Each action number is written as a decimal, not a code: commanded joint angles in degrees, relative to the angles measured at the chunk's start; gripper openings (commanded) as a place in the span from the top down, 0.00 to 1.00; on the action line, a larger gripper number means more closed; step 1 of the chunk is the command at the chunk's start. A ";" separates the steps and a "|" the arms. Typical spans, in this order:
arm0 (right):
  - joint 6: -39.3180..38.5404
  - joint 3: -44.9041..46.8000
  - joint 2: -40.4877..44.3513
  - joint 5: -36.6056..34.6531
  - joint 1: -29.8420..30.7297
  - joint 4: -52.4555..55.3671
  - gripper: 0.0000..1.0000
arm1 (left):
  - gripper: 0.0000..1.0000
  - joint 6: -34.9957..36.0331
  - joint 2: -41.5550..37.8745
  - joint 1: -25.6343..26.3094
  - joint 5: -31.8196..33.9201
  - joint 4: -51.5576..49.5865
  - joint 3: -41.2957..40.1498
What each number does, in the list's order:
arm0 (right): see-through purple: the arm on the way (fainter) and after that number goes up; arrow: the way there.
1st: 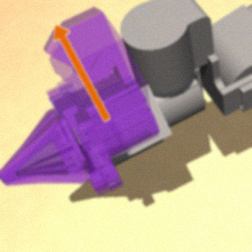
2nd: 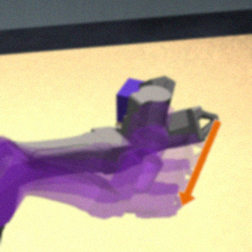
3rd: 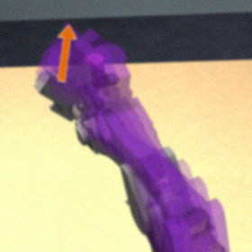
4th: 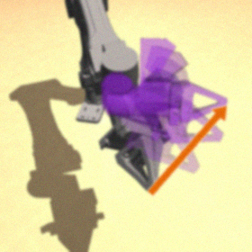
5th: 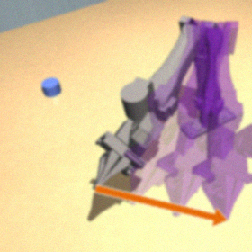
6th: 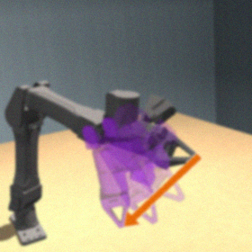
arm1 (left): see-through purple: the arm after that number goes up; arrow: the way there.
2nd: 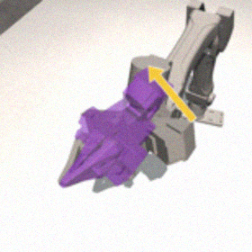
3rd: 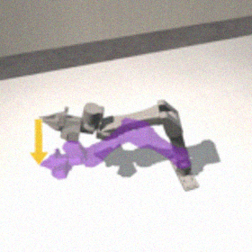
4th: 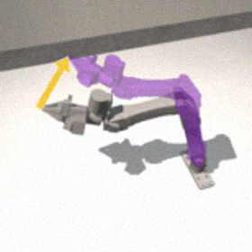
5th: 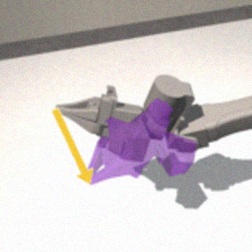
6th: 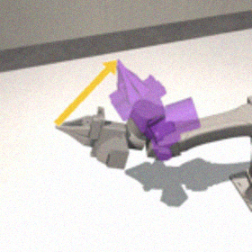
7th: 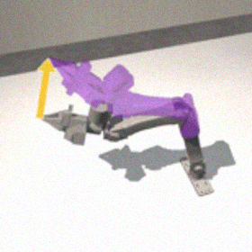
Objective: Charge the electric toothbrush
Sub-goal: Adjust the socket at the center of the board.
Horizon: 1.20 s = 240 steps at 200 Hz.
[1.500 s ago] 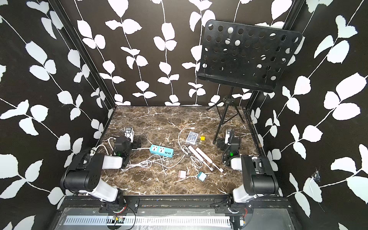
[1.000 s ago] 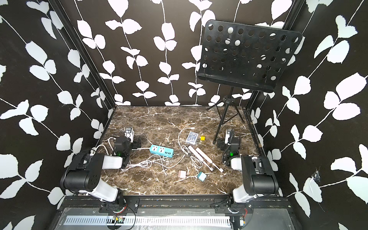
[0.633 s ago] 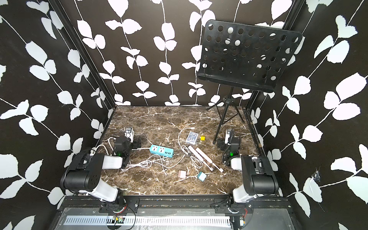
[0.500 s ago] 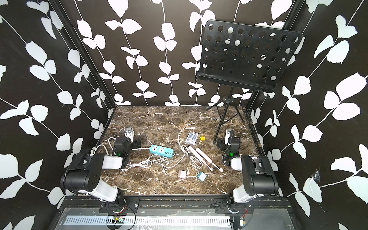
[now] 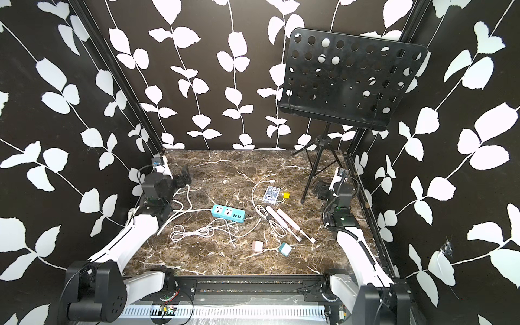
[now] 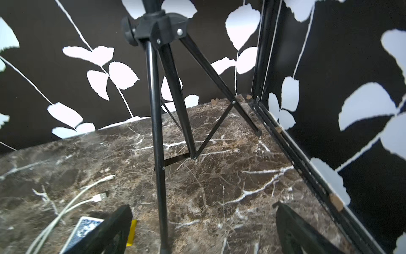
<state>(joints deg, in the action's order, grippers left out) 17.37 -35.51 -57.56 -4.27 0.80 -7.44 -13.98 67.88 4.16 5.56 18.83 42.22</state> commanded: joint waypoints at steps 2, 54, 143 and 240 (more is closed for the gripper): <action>7.86 -2.43 -0.85 3.83 0.17 12.14 0.01 | 0.01 -9.30 2.75 -0.39 -6.53 -11.53 3.54; 2.71 -14.16 -12.11 9.68 15.59 24.56 0.01 | 0.01 -9.23 -0.67 6.77 -3.01 -21.36 1.38; -7.70 -42.01 -46.29 9.22 45.03 28.71 0.01 | 0.01 -13.67 -8.17 11.72 -4.37 -34.35 -5.73; -12.91 -56.43 -62.67 12.77 49.39 34.94 0.01 | 0.01 -15.30 -9.65 11.73 -3.11 -34.56 -8.03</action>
<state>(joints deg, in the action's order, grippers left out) 6.96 -89.21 -118.30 7.35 49.56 24.67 -28.47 59.42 15.73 1.34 -14.15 34.85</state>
